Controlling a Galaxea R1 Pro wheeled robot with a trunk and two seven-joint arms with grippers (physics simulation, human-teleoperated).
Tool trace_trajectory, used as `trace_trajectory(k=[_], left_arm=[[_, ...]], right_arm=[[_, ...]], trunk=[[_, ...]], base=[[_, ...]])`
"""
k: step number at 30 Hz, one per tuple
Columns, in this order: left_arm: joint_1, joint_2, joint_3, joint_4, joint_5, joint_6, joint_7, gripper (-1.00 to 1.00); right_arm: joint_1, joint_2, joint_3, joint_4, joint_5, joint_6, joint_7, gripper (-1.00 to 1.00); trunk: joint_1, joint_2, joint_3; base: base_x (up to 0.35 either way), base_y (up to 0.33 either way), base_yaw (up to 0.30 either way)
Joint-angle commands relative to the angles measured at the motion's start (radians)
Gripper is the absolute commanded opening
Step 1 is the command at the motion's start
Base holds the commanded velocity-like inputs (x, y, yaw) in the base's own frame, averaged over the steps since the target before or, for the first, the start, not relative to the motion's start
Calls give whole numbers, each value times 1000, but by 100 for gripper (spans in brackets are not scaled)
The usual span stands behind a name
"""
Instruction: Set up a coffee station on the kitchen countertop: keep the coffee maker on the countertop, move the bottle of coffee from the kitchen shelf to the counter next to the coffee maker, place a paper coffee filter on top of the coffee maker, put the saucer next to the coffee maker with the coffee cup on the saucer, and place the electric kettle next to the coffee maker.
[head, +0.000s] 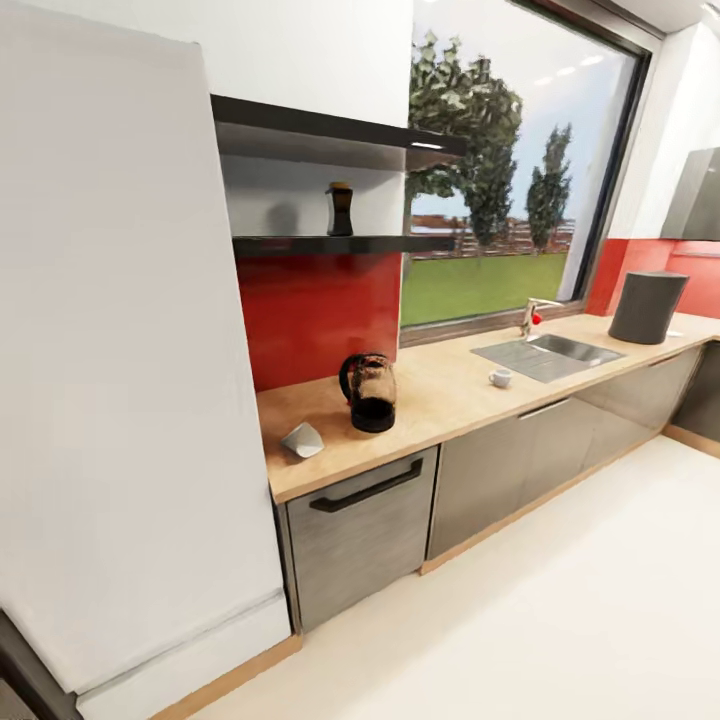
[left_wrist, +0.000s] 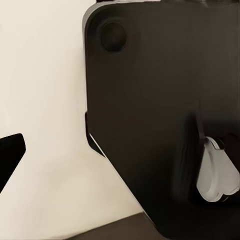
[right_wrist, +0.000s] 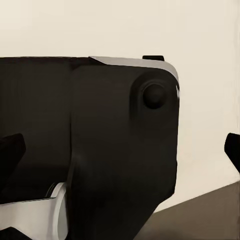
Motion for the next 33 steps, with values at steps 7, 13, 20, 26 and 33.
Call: trace_trajectory(k=[7,13,20,26,33], left_arm=[[0,0,0,0,1,-24,2,100],[0,2,2,0,1,-26,2,100],[0,5,0,0,0,-28,0,100],[1,2,-4,0,-4,-29,-1,100],[0,7,2,0,1,-25,11,100]], right_arm=[[-1,1,0,1,0,-3,0,100],[-1,2,0,1,0,-3,0,100],[-1,2,0,1,0,-3,0,100],[-1,2,-1,0,1,-1,-2,100],[-1,2,-1,-1,1,0,-3,100]], trunk=[[1,-1,-1],[1,-1,-1],[1,-1,-1],[1,-1,-1],[1,-1,-1]], base=[[221,-248,279],[122,-196,279],[16,-21,279],[1,-1,279],[0,0,281]])
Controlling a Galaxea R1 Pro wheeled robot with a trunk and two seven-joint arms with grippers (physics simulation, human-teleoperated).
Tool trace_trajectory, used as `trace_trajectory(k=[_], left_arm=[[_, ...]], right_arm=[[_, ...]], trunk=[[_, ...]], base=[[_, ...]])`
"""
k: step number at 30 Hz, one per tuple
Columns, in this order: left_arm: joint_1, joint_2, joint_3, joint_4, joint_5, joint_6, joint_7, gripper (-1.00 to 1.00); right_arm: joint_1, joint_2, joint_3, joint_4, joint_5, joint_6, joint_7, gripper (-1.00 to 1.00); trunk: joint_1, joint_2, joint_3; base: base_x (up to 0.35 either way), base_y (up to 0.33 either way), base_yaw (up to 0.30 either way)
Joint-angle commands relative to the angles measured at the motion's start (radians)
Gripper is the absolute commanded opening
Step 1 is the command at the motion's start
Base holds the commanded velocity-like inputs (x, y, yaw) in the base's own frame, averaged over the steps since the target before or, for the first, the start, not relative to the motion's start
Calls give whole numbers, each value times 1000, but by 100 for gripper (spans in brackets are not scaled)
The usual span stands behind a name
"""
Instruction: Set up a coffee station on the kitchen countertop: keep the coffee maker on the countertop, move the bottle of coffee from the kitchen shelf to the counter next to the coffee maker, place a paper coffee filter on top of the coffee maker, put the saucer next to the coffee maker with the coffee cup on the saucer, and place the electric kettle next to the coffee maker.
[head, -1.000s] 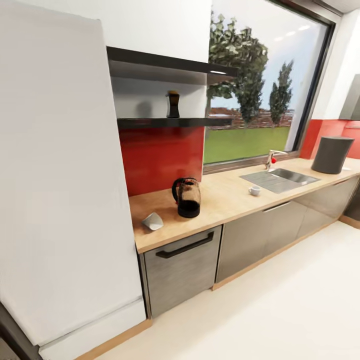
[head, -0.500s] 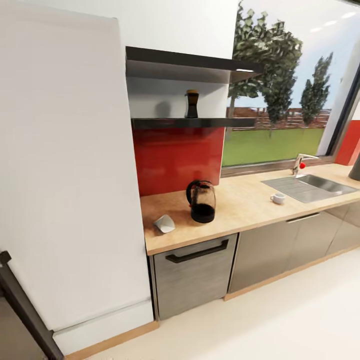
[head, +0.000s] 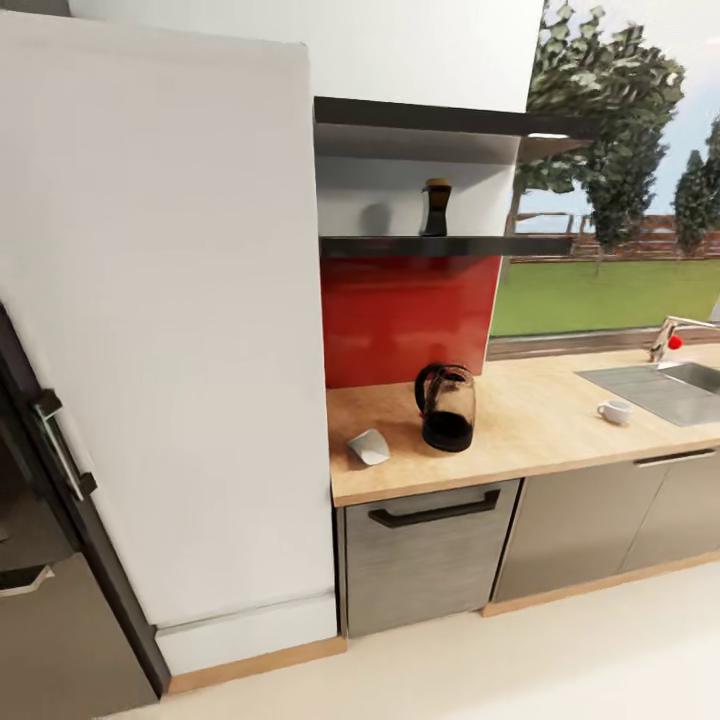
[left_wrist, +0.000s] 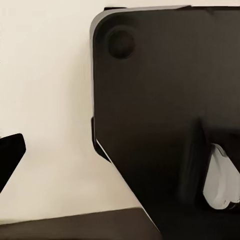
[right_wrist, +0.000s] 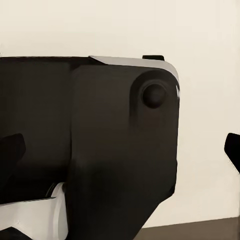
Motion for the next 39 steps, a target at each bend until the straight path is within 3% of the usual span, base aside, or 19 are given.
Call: trace_trajectory(k=[1,3,6,14,29,39], left_arm=[[0,0,5,0,1,-2,7,100],[0,1,55,0,1,-2,50,100],[0,-2,89,1,1,-6,95,100],[0,-5,93,1,-7,-7,107,100],[0,-5,94,1,-7,-7,108,100],[0,-8,98,1,-5,-7,109,100]], right_arm=[[-1,0,0,1,0,-3,0,100],[-1,1,1,2,1,-2,0,100],[-1,0,2,2,1,-2,0,100],[-1,0,2,1,0,-2,1,100],[-1,0,2,2,1,-2,2,100],[-1,0,0,1,0,-2,2,100]], trunk=[[0,-1,-1],[0,-1,-1],[0,-1,-1],[0,-1,-1],[0,-1,-1],[0,-1,-1]], base=[[0,0,281],[0,0,282],[0,0,281],[38,-30,281],[184,-193,282],[35,-201,251]])
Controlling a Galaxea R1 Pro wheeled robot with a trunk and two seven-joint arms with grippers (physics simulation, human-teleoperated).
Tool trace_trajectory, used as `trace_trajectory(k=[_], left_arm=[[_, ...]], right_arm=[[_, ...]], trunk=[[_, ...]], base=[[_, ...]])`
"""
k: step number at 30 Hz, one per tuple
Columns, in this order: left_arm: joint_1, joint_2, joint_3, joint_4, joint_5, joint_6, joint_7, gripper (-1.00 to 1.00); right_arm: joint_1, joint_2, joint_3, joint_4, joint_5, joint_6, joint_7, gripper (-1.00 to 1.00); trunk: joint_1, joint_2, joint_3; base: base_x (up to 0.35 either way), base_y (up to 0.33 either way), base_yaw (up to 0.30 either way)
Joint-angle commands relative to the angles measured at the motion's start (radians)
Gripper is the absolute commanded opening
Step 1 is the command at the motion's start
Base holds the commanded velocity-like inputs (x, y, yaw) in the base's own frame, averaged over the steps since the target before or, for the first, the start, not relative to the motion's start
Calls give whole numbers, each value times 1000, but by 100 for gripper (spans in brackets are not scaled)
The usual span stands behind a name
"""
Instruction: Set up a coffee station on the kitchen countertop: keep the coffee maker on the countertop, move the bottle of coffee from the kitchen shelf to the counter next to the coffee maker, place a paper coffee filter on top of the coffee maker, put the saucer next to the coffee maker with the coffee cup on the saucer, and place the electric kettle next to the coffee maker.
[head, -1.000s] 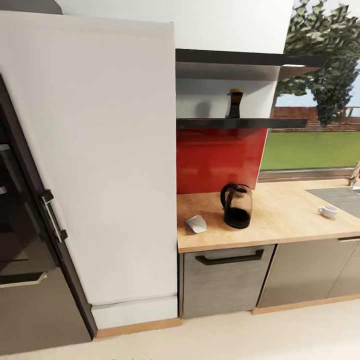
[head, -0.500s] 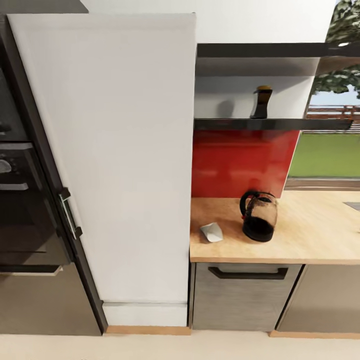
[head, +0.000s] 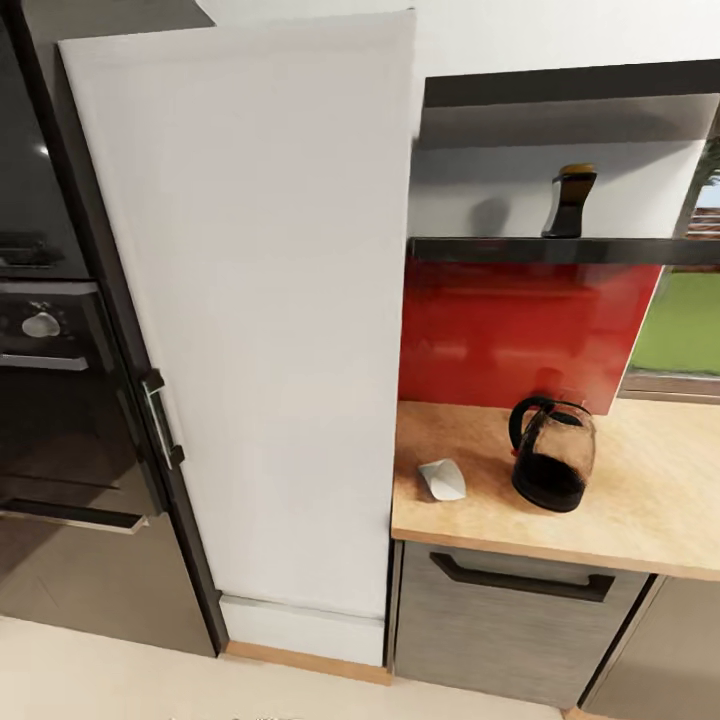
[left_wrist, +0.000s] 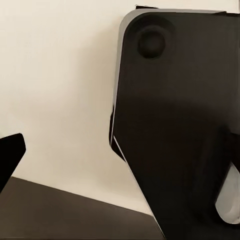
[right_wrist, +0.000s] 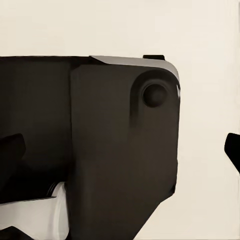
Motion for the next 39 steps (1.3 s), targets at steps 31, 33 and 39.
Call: trace_trajectory(k=[31,33,39], left_arm=[[1,10,-1,0,-7,-37,0,100],[1,9,-1,0,-7,-37,0,100],[1,6,-2,0,-8,-37,0,100]], right_arm=[[-2,19,151,-1007,-5,-189,-1,100],[-2,28,167,-1099,-5,-150,-1,100],[-3,37,174,-1236,-4,-39,7,100]], trunk=[[0,-1,-2],[0,-1,-2],[0,-1,-2]], base=[[0,-22,15],[0,0,0],[0,0,0]])
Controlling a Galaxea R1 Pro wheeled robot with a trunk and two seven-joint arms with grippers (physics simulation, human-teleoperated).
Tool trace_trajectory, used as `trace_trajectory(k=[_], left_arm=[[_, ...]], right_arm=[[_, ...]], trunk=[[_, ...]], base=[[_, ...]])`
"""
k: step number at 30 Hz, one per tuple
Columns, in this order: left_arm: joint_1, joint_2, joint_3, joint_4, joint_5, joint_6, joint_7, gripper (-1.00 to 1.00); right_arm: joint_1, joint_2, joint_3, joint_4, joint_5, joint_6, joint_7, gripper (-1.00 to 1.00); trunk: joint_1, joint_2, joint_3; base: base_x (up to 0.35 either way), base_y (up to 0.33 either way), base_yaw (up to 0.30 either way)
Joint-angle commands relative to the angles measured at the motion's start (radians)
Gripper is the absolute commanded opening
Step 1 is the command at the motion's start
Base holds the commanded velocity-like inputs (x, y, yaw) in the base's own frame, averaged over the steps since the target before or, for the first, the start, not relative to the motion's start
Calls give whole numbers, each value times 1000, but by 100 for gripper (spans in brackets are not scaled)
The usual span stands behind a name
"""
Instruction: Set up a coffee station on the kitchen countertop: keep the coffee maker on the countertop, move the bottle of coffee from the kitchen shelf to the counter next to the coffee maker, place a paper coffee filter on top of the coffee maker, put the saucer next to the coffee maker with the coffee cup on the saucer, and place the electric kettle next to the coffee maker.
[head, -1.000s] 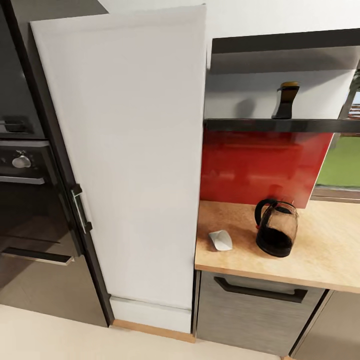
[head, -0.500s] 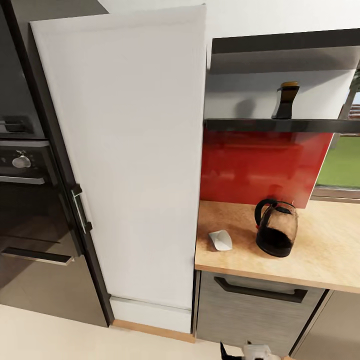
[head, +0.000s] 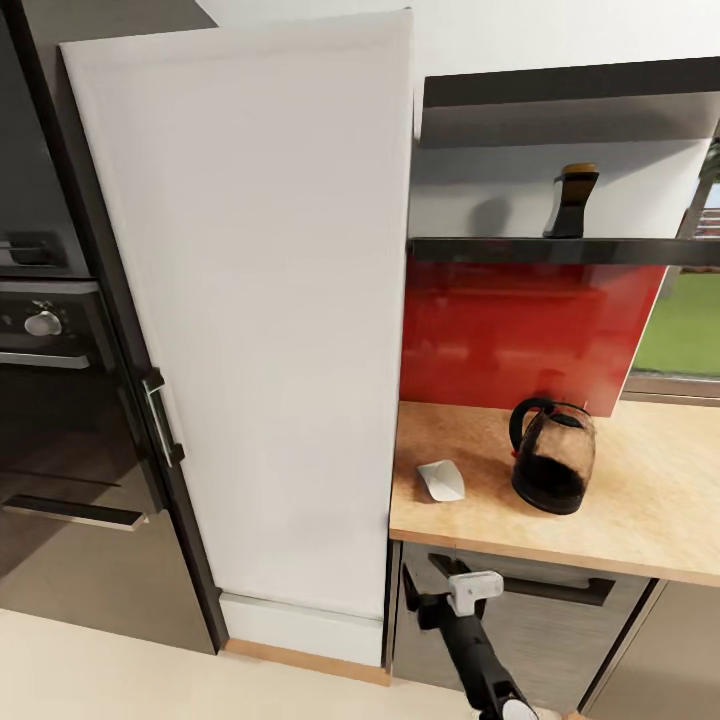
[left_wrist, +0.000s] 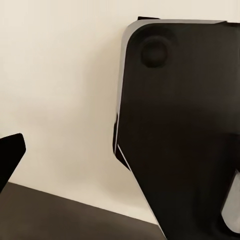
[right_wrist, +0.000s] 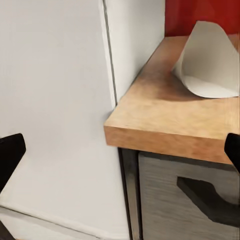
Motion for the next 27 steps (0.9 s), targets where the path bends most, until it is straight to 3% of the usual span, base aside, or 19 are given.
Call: trace_trajectory(k=[1,5,15,19,27], left_arm=[[0,0,7,0,-1,-3,0,100],[0,0,5,0,1,5,1,100],[4,0,9,1,5,5,3,100],[8,1,7,10,5,13,2,100],[8,1,7,7,3,13,2,100]], right_arm=[[-3,1,0,-33,0,16,1,100],[-9,-3,0,-97,3,66,3,100],[-11,-11,-1,-101,3,71,3,100],[-11,-8,-20,-78,26,73,-2,100],[-11,-12,-12,-105,41,75,-3,100]], trunk=[[0,-1,-2],[0,-1,-2],[0,-1,-2],[0,-1,-2],[0,-1,-2]], base=[[0,0,0],[61,-41,0],[51,-24,0],[233,0,0],[301,-119,0]])
